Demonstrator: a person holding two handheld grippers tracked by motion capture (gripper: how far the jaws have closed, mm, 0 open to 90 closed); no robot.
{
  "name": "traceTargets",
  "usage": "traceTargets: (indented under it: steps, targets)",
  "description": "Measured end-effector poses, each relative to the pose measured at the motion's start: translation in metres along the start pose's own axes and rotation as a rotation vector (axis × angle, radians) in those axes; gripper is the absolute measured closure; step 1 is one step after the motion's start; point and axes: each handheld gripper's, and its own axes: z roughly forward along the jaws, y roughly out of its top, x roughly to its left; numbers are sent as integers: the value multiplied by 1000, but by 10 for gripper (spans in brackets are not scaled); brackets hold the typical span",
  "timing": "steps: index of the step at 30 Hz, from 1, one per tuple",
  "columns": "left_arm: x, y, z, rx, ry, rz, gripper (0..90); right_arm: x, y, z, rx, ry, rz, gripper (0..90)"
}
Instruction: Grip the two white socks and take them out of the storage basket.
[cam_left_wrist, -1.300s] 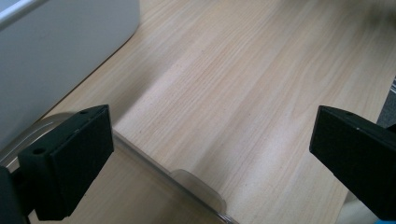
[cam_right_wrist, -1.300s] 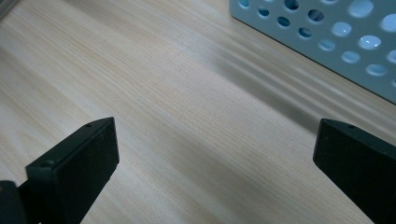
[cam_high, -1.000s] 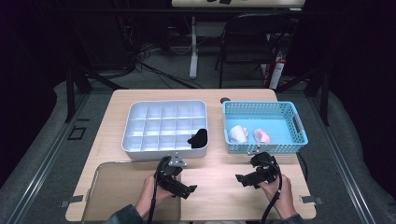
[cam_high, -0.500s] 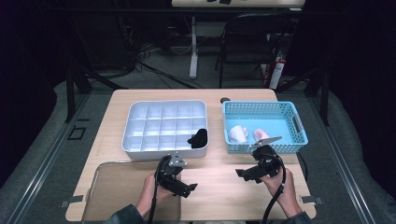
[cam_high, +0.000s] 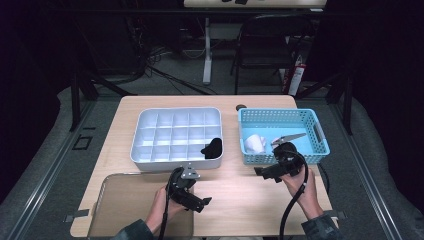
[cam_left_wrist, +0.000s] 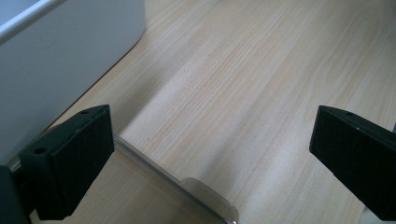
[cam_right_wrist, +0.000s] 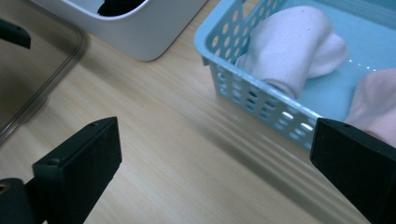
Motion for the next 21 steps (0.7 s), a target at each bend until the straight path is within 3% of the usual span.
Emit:
traceTargets:
  steps: [9, 21]
  targets:
    - [-1, 0, 2, 5, -11, 4, 0, -13, 22, 6, -33, 0, 21, 23]
    - [0, 0, 2, 8, -18, 12, 0, -35, 42, 23, -16, -32, 58, 55]
